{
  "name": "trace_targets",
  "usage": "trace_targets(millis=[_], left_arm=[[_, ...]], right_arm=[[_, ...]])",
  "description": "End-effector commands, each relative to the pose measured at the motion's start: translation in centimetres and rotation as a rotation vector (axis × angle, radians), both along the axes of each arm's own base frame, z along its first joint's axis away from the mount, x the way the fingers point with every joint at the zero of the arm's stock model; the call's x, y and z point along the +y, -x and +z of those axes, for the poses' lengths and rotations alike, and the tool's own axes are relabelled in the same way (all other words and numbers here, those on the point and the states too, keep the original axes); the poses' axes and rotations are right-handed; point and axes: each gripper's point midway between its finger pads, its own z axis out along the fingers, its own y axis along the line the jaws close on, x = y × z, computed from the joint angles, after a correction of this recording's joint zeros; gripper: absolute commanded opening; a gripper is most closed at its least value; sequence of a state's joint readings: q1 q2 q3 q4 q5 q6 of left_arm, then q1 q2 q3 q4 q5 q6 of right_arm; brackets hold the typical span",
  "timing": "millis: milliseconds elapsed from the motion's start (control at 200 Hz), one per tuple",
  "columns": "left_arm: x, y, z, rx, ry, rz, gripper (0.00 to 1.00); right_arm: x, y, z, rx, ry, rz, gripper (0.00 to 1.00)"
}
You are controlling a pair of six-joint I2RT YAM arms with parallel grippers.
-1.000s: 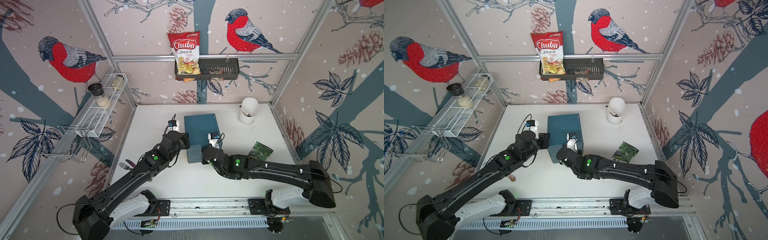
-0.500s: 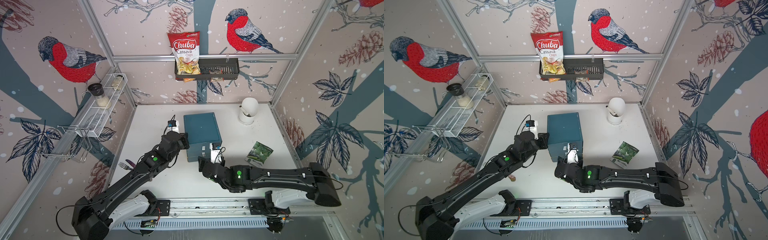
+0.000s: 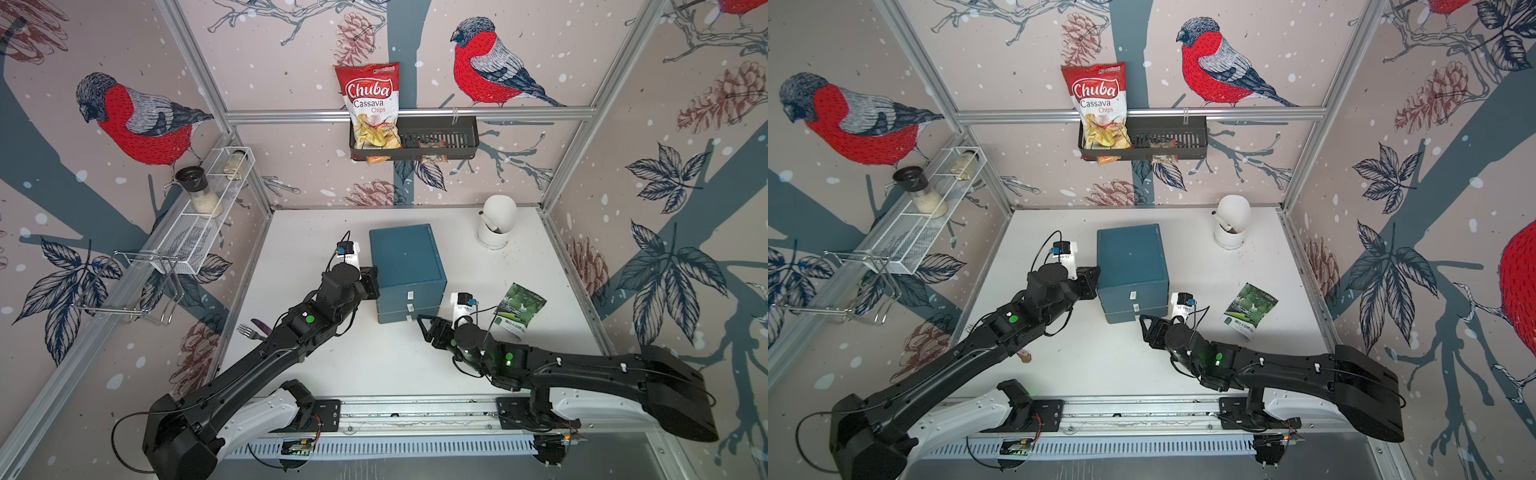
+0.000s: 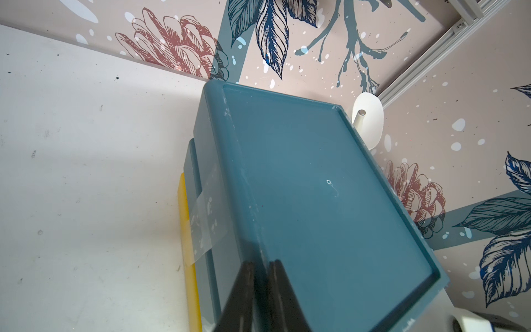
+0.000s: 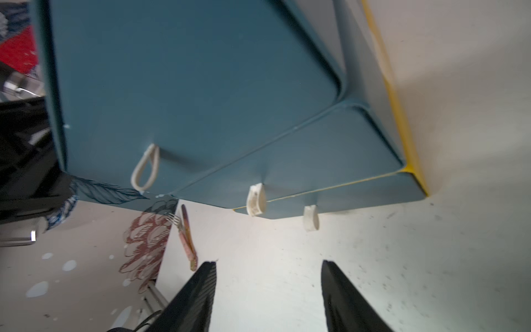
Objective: Take the seed bags out of the drawer
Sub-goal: Close the drawer of the storage box, then open the drawer in the storage box.
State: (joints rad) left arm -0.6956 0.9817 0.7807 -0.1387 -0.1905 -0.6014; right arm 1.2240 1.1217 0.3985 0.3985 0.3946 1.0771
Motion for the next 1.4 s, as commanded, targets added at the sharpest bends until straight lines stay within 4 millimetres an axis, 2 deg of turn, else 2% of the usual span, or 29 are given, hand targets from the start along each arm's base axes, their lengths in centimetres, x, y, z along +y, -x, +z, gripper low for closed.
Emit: trace_targets(millis=[0,160,175,285,840,961,1181,1396], left_arm=[[0.2,0.4,-0.5,0.013,-0.025,-0.013,0.16],[0.2,0.4,-0.6,0.015,-0.028,-0.014,0.15],[0.2,0.4,-0.6,0.015,-0.031,-0.015,0.15],[0.3,0.5,-0.7,0.014,-0.036,-0.017,0.15],[0.4,0.7,-1.1,0.010,-0.048,-0.028,0.13],[0.4,0.8,-1.0,0.007,-0.047,-0.032,0.13],[0.4,0.9,-1.1,0.006,-0.048,-0.036,0.12],[0.5,1.0,-1.3,0.007,-0.052,-0.039,0.11]], right_arm=[[1.7,0.0,1.9,-0.015,-0.140,0.035,0.58],[2.2,-1.4,1.2,-0.011,-0.139,0.008,0.48],[2.3,-1.5,0.5,-0.004,-0.120,0.005,0.47],[2.4,-2.0,0.4,-0.008,-0.132,-0.002,0.44],[3.0,-2.7,-0.4,0.019,-0.177,0.021,0.38],[2.9,-2.9,-0.4,0.020,-0.181,0.015,0.34],[3.0,-3.3,-0.7,0.025,-0.177,0.015,0.21],[2.7,-3.3,-1.0,0.027,-0.163,0.009,0.16]])
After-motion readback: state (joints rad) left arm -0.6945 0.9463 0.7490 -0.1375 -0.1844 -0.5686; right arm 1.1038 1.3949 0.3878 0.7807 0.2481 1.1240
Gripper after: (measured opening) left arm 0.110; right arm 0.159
